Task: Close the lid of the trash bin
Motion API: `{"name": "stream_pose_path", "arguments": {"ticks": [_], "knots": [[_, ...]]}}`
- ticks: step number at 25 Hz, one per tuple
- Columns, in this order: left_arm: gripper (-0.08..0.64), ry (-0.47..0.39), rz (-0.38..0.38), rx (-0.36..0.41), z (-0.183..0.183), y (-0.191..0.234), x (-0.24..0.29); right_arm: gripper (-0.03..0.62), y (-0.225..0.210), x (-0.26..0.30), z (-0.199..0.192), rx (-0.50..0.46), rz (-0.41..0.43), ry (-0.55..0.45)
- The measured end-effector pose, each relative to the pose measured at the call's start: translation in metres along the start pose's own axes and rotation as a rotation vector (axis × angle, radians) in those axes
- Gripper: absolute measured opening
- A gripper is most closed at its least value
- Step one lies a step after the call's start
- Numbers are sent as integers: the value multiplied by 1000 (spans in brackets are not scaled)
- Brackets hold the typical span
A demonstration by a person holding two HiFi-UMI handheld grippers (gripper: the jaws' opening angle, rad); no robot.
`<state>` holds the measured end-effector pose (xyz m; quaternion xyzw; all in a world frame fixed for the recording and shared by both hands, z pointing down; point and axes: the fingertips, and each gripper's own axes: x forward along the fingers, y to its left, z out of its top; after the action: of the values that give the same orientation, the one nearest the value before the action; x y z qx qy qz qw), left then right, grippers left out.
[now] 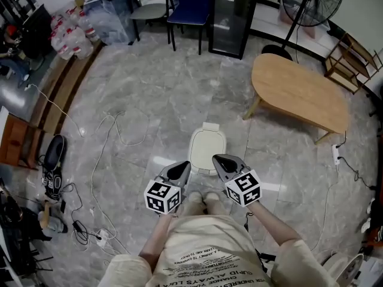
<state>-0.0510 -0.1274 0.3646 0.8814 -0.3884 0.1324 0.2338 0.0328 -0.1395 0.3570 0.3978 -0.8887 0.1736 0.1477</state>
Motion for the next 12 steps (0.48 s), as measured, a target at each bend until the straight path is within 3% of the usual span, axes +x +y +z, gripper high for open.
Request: {"name": "stream_pose_path", "arguments": {"ticks": [12], "knots": [[23,-153,-32,123,73,-14,-27,5,-5,-45,89,8,-27,-236]]}}
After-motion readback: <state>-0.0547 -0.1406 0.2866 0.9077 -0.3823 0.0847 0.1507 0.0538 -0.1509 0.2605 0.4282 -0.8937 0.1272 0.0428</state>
